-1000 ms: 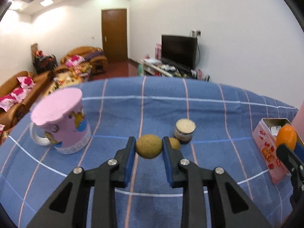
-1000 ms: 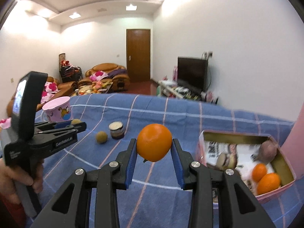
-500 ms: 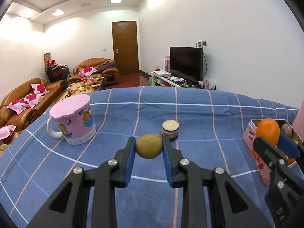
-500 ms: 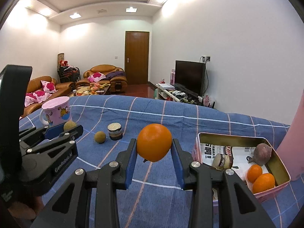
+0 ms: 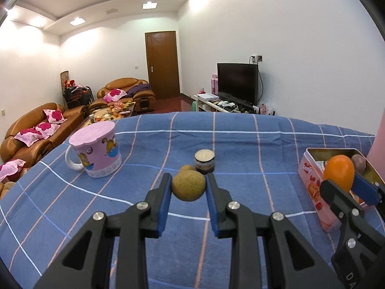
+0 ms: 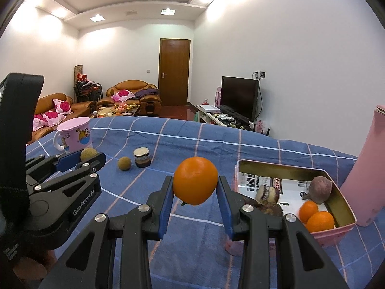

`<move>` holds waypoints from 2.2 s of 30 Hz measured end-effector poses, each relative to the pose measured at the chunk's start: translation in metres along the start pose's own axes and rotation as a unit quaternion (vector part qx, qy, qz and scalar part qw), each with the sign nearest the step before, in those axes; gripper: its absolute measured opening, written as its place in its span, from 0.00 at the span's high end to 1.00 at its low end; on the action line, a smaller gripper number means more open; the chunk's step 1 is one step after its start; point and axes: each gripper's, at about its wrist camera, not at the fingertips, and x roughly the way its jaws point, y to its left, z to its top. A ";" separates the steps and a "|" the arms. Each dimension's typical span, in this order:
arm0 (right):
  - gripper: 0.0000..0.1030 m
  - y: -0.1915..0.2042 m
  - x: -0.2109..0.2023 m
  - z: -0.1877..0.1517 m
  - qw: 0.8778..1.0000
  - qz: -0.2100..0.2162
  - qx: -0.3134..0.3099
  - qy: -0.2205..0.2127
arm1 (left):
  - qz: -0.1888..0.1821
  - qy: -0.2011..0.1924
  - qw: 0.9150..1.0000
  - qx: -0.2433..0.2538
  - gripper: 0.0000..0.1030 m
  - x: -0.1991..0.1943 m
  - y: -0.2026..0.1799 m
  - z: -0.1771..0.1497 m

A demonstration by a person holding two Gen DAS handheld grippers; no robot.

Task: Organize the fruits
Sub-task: 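Carry the orange in the right gripper while the left gripper carries the green-yellow fruit over the tin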

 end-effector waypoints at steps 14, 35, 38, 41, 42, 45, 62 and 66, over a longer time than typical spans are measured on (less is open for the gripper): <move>0.63 -0.035 -0.014 -0.008 1.000 -0.014 0.001 0.000 | -0.009 -0.005 1.000 0.012 0.71 -0.010 -0.037 -0.004; 0.63 -0.093 -0.024 -0.015 0.999 -0.052 0.009 -0.002 | -0.046 -0.007 0.998 0.036 0.71 -0.023 -0.098 -0.007; 0.63 -0.102 -0.024 -0.015 0.998 -0.058 0.013 -0.003 | -0.049 -0.010 0.998 0.039 0.71 -0.024 -0.106 -0.007; 0.63 -0.111 -0.026 -0.015 0.998 -0.063 0.016 -0.005 | -0.052 -0.010 0.998 0.041 0.71 -0.024 -0.114 -0.007; 0.63 -0.113 -0.026 -0.015 0.998 -0.065 0.016 -0.005 | -0.053 -0.010 0.998 0.041 0.71 -0.024 -0.116 -0.006; 0.63 -0.120 -0.027 -0.014 0.997 -0.070 0.021 -0.007 | -0.056 -0.009 0.997 0.044 0.71 -0.023 -0.122 -0.006; 0.63 -0.168 -0.031 -0.012 0.993 -0.105 0.056 -0.020 | -0.091 -0.019 0.994 0.057 0.71 -0.021 -0.175 0.000; 0.63 -0.180 -0.031 -0.011 0.991 -0.120 0.062 -0.023 | -0.102 -0.018 0.993 0.060 0.71 -0.019 -0.187 0.002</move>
